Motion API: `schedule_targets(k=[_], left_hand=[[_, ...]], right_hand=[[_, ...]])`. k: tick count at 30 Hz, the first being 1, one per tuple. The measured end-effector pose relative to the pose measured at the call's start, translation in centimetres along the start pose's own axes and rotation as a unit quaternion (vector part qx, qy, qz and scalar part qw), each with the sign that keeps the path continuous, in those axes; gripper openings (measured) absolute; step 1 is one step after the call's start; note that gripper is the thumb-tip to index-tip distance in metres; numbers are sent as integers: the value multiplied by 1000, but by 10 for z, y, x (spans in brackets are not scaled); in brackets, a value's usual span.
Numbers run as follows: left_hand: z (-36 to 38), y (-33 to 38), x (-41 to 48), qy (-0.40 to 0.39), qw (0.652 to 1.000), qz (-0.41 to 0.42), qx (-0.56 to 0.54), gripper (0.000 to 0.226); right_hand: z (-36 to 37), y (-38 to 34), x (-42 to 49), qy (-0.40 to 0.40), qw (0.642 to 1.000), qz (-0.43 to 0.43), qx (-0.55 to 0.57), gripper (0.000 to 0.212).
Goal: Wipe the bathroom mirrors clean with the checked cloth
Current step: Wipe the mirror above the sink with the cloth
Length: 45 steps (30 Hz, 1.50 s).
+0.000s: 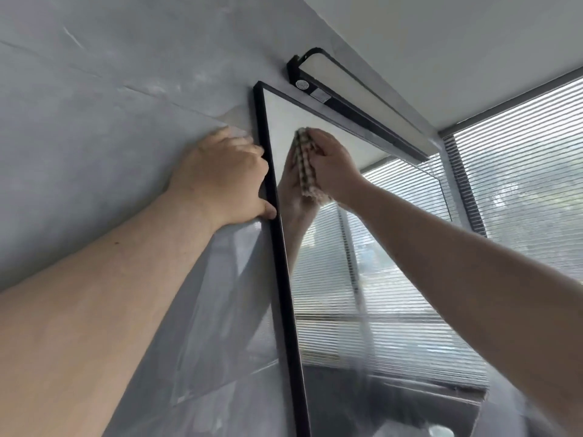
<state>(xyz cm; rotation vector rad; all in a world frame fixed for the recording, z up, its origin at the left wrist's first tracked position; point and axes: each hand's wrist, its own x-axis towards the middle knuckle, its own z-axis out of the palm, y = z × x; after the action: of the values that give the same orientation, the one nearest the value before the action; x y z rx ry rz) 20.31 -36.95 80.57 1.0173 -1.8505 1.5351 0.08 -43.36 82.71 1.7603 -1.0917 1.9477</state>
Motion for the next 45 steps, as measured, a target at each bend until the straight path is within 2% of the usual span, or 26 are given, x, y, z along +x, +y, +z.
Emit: schedule_targets(k=[4, 8, 12, 16, 20, 23, 26, 30, 32, 36, 42, 45], left_hand=[[0, 11, -14, -34, 999, 4, 21, 104], [2, 15, -19, -40, 999, 0, 14, 109], [0, 17, -21, -26, 1000, 1, 2, 106], [2, 21, -27, -12, 1000, 2, -21, 90], [6, 28, -35, 6, 999, 8, -40, 71], [6, 30, -36, 11, 999, 7, -50, 68], [4, 28, -37, 1, 999, 8, -53, 79], [4, 35, -46, -55, 998, 8, -4, 127], [7, 41, -50, -66, 997, 9, 40, 139], [11, 45, -50, -56, 998, 2, 41, 142], [15, 43, -50, -29, 999, 12, 37, 146], [15, 43, -51, -28, 999, 9, 38, 144]], right_hand=[[5, -3, -34, 0, 1000, -28, -2, 58], [7, 17, -125, -38, 994, -91, -45, 53], [11, 50, -231, -46, 985, -142, -85, 53], [15, 69, -299, -60, 978, -176, -98, 52], [6, 63, -285, -104, 958, -217, -153, 52], [4, 33, -241, -87, 967, -167, -173, 55], [6, 2, -189, -93, 980, -111, -135, 56], [9, -14, -140, -55, 992, -69, -95, 49], [13, -9, -142, -44, 993, -65, -87, 49], [16, 10, -189, -30, 988, -100, -110, 47], [25, 52, -311, -4, 984, -132, -121, 46], [23, 71, -369, -21, 984, -136, -113, 47]])
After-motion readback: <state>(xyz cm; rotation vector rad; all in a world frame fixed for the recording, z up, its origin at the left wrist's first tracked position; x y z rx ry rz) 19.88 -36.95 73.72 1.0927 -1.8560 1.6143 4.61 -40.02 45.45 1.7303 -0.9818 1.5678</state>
